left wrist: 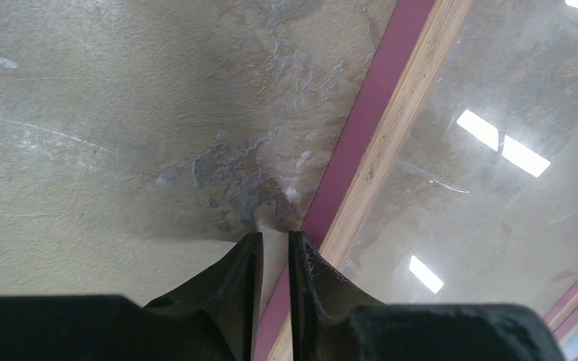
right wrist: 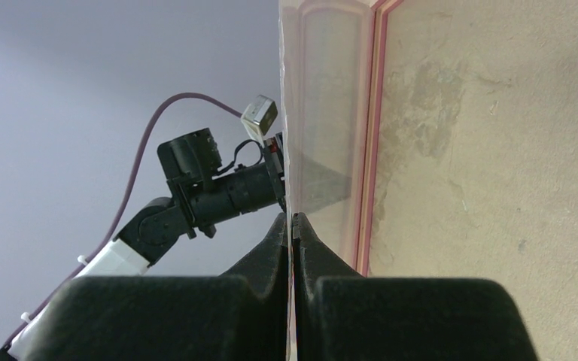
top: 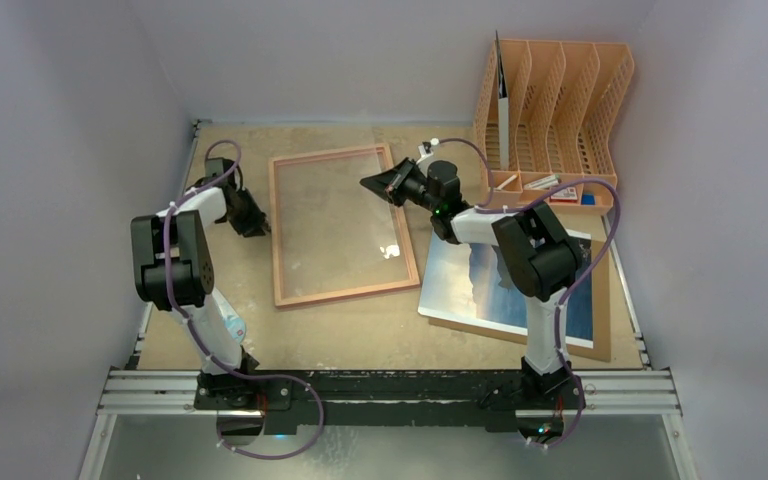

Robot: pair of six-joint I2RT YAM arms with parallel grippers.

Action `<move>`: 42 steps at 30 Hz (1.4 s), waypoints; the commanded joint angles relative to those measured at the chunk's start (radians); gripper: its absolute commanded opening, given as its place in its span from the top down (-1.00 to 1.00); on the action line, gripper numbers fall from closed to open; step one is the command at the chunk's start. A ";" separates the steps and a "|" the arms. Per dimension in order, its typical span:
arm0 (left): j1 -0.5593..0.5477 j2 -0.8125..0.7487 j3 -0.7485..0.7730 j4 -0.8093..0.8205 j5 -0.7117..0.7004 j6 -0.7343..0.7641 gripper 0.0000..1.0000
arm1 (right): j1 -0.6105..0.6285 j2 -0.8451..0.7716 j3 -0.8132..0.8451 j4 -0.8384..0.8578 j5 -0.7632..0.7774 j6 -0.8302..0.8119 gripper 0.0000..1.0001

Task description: Put the photo into the frame

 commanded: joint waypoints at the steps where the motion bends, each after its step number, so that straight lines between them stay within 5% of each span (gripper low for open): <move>1: -0.001 0.010 -0.007 0.028 0.033 -0.017 0.57 | 0.003 -0.044 0.010 0.071 -0.017 -0.010 1.00; 25: -0.038 0.037 0.001 0.017 0.046 -0.005 0.58 | 0.002 0.067 0.074 0.021 -0.055 -0.055 1.00; 33: -0.038 0.031 0.008 0.004 0.025 0.003 0.58 | -0.002 0.073 0.081 0.011 -0.053 -0.119 0.55; 42: -0.038 0.028 0.009 -0.003 0.023 0.007 0.59 | -0.015 0.100 0.087 0.067 -0.064 -0.186 0.85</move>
